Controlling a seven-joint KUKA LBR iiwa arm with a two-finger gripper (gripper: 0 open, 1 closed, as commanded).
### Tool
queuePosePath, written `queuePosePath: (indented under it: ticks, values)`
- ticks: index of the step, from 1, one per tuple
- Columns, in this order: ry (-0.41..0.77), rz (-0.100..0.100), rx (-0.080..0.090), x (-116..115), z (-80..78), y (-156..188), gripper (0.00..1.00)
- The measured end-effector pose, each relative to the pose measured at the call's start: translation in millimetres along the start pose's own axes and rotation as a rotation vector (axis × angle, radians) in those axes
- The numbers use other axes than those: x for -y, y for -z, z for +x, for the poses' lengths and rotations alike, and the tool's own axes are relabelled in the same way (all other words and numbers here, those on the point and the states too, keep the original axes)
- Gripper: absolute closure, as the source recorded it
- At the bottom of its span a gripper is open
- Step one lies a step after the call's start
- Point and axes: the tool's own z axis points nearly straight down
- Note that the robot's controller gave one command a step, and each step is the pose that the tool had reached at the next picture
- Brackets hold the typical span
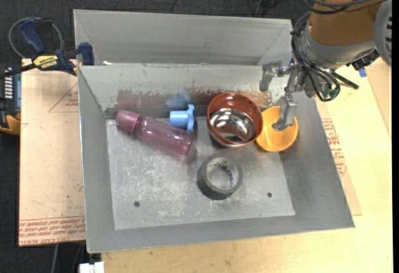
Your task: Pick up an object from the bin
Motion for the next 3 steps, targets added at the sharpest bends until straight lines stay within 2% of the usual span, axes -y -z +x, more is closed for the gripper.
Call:
queuePosePath:
  ticks: [1, 2, 3]
  values:
    - [0.351, 0.003, 0.025, -45.5, -9.3, -60.5, 0.00]
    - [0.344, 0.000, 0.016, -46.5, -15.1, -64.5, 0.00]
    - [0.604, 0.001, 0.020, -63.0, 25.6, -46.7, 0.00]
